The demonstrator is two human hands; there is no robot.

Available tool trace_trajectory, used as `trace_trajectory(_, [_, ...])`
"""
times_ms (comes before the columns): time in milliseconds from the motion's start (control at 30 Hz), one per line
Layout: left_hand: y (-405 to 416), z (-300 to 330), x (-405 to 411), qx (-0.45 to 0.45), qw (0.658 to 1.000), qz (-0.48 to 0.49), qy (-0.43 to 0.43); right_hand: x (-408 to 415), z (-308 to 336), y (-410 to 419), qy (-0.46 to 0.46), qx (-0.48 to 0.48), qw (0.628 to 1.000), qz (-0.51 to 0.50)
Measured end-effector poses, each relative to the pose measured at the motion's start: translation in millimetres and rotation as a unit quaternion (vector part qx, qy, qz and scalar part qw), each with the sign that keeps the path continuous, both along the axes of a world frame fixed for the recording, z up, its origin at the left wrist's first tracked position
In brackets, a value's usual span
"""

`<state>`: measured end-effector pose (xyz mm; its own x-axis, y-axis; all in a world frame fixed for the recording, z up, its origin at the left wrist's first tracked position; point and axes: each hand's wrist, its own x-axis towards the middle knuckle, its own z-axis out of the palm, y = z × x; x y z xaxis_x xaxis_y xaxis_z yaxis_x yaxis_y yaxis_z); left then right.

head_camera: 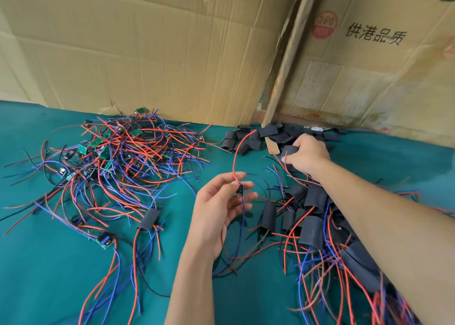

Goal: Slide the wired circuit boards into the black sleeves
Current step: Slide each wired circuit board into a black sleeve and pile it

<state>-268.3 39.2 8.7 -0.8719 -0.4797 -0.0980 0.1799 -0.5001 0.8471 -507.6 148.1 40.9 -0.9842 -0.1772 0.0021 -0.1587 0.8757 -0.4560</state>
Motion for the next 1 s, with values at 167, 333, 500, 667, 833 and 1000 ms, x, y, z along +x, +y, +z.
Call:
trace_trajectory(167, [1.7, -0.3, -0.8, -0.010, 1.000, 0.013, 0.004, 10.3, 33.1, -10.3, 0.059, -0.110, 0.991, -0.057])
trace_trajectory(333, [1.2, -0.8, -1.8, -0.007, 0.999, 0.030, 0.010, 82.3, 77.8, -25.7, 0.079, -0.323, 0.943, 0.017])
trace_trajectory(500, [2.2, -0.6, -2.6, -0.028, 0.999, 0.034, 0.014, 166.4, 39.5, -36.4, 0.078, -0.304, 0.938, 0.146])
trace_trajectory(667, [1.1, -1.1, -3.4, -0.043, 0.998, 0.051, 0.014, 165.6, 32.3, -26.0, -0.041, -0.339, 0.914, 0.221])
trace_trajectory(833, [0.7, -3.2, -2.4, -0.055, 0.997, 0.039, 0.028, 159.2, 30.2, -14.3, -0.105, -0.358, 0.893, 0.253])
trace_trajectory(1000, [0.7, -2.5, 0.5, -0.058, 0.998, 0.021, 0.029, 144.0, 36.5, -2.0, 0.013, -0.509, 0.850, 0.135])
